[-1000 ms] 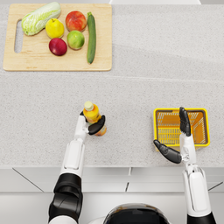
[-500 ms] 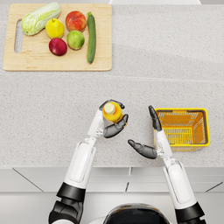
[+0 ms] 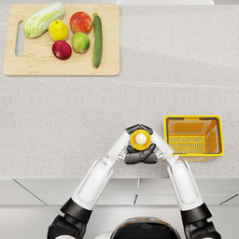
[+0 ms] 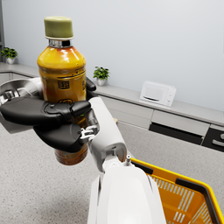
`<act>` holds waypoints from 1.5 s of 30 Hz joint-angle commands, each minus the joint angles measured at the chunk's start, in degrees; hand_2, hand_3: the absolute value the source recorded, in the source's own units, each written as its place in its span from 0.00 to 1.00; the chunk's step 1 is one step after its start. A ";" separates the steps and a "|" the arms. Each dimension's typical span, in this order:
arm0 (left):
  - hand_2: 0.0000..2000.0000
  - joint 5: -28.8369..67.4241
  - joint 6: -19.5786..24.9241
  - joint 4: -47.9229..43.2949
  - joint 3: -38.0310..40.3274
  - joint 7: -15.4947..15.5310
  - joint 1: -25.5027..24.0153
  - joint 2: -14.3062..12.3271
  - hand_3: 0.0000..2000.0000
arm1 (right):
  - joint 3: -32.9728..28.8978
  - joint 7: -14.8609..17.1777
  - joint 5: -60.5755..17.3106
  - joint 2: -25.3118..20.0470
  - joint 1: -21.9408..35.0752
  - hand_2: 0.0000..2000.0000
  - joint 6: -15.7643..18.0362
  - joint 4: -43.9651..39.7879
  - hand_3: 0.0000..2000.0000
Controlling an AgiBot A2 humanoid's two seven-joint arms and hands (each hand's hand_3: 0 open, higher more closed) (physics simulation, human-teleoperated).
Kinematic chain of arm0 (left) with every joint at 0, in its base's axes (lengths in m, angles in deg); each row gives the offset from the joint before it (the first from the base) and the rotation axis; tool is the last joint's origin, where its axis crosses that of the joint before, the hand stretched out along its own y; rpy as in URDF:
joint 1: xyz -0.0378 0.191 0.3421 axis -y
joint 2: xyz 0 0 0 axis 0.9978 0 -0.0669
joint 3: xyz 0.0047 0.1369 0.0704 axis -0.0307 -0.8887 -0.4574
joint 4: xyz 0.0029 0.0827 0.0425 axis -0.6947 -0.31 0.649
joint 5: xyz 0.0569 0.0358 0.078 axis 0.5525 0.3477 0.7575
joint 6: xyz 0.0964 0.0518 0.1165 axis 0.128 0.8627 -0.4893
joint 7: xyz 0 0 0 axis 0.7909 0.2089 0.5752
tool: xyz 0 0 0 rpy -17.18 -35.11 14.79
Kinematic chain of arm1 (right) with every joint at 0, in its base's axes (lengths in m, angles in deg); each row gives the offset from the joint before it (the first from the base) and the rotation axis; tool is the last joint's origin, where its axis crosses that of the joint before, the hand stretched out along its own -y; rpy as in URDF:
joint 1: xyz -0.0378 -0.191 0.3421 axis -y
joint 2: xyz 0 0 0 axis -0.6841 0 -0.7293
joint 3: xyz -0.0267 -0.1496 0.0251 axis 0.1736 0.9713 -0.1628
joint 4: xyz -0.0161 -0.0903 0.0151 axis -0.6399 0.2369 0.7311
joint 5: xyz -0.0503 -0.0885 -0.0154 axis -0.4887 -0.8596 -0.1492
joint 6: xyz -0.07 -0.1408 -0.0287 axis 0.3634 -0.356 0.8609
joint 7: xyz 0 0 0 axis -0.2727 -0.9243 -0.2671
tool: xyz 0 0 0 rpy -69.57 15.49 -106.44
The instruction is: Pick up the lemon tea and place it into the yellow basket
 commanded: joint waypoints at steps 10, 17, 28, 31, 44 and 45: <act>0.00 -0.28 -5.31 -10.57 28.05 -0.22 -9.34 4.22 0.00 | -23.97 0.26 0.09 -0.58 2.35 1.00 -6.01 5.93 1.00; 0.00 -0.34 -5.46 -9.36 30.63 -0.22 -10.72 3.80 0.00 | -31.50 2.30 0.14 -1.09 -2.57 1.00 -6.31 3.81 1.00; 0.00 -0.33 -5.48 -6.20 28.73 -0.22 -4.66 1.87 0.00 | -29.05 7.30 0.16 -0.50 -2.14 0.00 -18.29 9.92 0.00; 0.00 -0.32 -5.47 -6.56 33.20 -0.22 0.72 2.45 0.00 | -32.03 2.95 0.16 0.95 0.51 0.00 -19.93 10.30 0.00; 0.00 -0.35 -5.48 -6.44 38.35 -0.22 -2.41 1.94 0.00 | -32.62 0.45 0.17 0.29 -0.96 0.00 -20.88 6.98 0.00; 0.00 -0.35 -5.48 -6.43 38.42 -0.22 -2.43 1.93 0.00 | -32.61 0.44 0.17 0.28 -0.97 0.00 -20.88 6.93 0.00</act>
